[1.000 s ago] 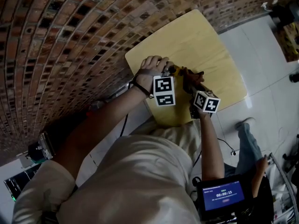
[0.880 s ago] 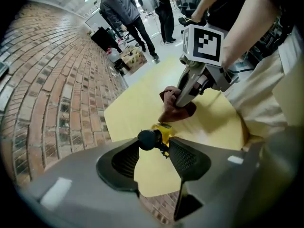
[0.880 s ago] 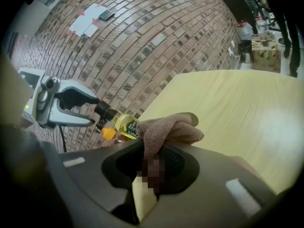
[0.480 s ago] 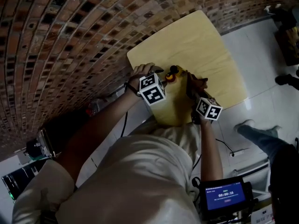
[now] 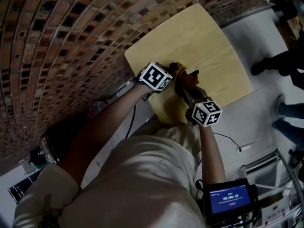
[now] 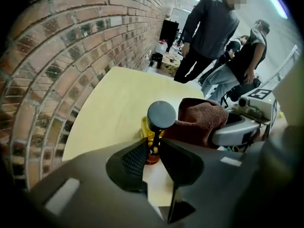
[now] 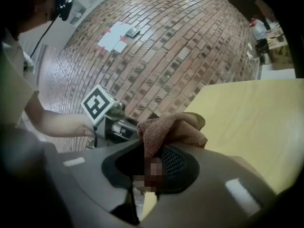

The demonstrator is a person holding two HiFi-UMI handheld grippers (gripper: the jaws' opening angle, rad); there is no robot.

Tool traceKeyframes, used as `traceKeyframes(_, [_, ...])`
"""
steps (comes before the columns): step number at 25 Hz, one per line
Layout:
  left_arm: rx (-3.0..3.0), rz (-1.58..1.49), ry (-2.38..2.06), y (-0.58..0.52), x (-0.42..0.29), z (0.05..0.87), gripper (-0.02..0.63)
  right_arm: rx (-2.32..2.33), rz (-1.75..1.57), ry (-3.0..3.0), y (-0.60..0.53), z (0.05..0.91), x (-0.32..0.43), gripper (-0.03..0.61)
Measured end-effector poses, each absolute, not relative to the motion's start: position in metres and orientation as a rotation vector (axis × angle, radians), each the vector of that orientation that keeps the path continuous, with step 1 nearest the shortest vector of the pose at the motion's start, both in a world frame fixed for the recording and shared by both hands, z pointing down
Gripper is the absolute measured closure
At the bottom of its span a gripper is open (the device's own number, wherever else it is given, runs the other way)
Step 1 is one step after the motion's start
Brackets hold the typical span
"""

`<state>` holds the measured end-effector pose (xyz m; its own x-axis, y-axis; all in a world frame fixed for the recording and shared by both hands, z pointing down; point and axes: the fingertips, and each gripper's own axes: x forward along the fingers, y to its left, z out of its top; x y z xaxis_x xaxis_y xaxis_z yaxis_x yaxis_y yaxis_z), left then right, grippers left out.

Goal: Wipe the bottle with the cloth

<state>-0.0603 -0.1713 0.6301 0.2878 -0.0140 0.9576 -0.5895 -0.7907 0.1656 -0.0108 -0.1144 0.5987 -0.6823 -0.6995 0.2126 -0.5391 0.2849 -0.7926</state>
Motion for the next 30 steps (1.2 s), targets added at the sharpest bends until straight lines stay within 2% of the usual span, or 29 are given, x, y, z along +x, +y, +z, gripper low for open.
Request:
traceKeyframes(4, [2.012,1.502,-0.529,-0.168,-0.062,0.629,0.514,-1.103,-1.333,2.418,-0.121,0.596,-0.037,0.509])
traceKeyframes(10, [2.129,1.602,-0.376,-0.165,-0.064,0.618,0.431,-1.218,-1.424,2.292,-0.108,0.621,-0.022,0.509])
traceKeyframes(14, [2.148,1.669,-0.319,-0.161,-0.067,0.626,0.434,-1.296,-1.465,2.228,-0.093,0.635,-0.001,0.509])
traceKeyframes(16, [2.132,1.631,-0.327,-0.16,-0.067,0.631,0.462,-1.292,-1.427,2.231,-0.093,0.627,-0.002,0.509])
traceKeyframes(22, [2.055,1.44,-0.384,-0.163,-0.07,0.634,0.469,-1.201,-1.353,2.265,-0.115,0.607,-0.039,0.509])
traceKeyframes(30, [1.992,1.351,-0.402,-0.153,-0.08,0.637,0.463,-1.432,-1.471,2.196,-0.133,0.655,-0.06,0.511])
